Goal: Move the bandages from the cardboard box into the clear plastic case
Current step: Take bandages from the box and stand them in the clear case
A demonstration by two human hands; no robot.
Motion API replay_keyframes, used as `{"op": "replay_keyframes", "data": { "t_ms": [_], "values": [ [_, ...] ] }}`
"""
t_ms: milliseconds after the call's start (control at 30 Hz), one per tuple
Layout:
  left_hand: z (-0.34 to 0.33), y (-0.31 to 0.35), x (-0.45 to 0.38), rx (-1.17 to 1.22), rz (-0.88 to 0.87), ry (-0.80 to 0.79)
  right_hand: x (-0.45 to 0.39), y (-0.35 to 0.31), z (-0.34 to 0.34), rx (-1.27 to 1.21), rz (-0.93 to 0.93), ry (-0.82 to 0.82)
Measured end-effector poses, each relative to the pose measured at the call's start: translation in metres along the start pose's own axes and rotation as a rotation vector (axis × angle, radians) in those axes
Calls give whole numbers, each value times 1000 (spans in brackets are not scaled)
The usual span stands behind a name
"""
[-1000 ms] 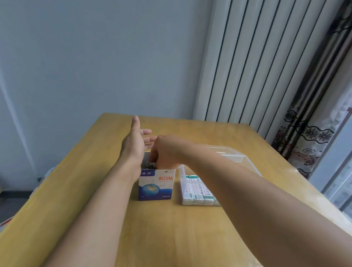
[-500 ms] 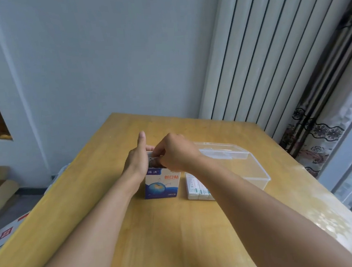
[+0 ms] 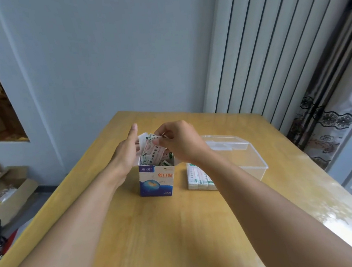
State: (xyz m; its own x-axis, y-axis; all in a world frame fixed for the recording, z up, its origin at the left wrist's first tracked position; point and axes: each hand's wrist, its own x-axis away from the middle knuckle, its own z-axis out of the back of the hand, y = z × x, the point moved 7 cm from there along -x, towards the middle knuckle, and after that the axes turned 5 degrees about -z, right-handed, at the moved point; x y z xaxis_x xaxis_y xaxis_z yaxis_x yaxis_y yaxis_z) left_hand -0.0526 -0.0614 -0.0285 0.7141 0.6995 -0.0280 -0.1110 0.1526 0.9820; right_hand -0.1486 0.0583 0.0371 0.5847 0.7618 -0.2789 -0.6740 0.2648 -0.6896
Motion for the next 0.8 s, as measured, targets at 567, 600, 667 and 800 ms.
{"op": "replay_keyframes", "data": {
  "t_ms": [567, 600, 667, 800],
  "values": [
    [5, 8, 4, -413, -220, -222, 6, 13, 2, -112, -71, -32],
    [5, 10, 5, -398, -234, -226, 9, 15, 2, -140, -60, -20],
    [8, 17, 3, -323, -267, -205, 11, 15, 4, -199, -37, 13],
    [3, 18, -5, -376, -276, -237, 4, 20, 14, -344, -30, 103]
  ]
}}
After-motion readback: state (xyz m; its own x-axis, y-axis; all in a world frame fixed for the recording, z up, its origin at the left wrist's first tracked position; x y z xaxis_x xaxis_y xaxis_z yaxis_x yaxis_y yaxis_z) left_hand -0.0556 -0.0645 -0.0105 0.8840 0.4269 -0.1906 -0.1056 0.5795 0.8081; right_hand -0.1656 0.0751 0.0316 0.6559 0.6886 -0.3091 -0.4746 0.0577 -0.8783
